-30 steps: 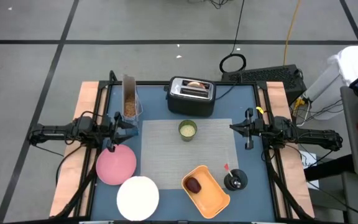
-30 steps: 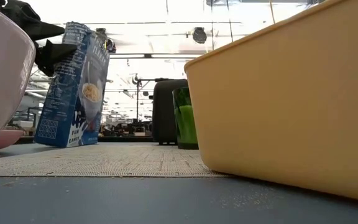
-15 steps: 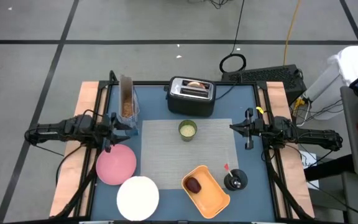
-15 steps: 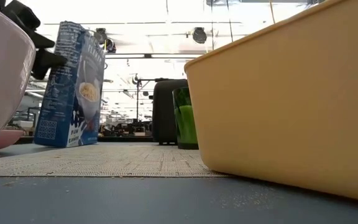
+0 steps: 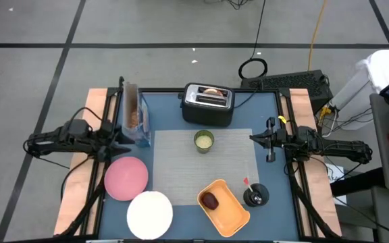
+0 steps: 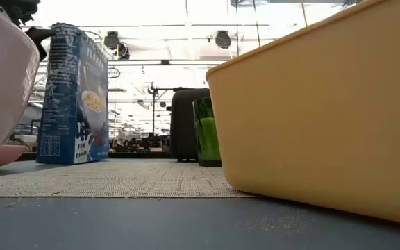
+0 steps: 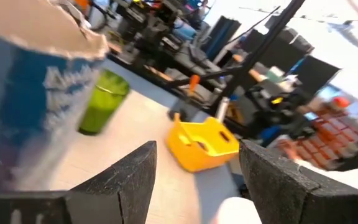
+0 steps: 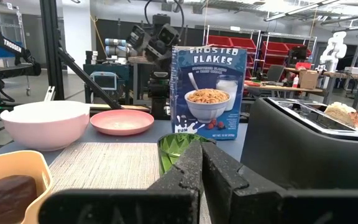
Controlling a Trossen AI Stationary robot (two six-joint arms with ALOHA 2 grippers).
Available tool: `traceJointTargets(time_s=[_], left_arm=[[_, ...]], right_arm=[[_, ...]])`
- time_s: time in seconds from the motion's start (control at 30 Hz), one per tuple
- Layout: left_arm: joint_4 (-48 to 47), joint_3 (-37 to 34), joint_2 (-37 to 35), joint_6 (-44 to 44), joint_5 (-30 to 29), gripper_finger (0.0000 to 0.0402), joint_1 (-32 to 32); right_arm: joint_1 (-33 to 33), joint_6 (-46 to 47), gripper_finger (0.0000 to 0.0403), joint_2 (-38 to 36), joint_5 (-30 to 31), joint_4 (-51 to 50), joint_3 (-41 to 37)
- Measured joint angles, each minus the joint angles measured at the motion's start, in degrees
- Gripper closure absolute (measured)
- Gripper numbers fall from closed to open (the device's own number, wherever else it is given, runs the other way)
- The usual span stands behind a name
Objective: Arrange a breakfast setting
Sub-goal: Put the white bowl on the gray table mat to the bottom left of the green cup
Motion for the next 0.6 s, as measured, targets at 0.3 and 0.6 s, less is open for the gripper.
traceJointTargets(time_s=[0.3, 0.6], left_arm=[[10.6, 0.0, 0.3, -6.0, 4.0, 0.0167, -1.8], [25.5, 0.0, 12.4, -6.1, 4.0, 0.0167, -8.2]], right_arm=[[0.0, 0.0, 0.0401, 0.0, 0.0, 0.0, 0.0], [0.0, 0.0, 0.0401, 0.0, 0.0, 0.0, 0.0]])
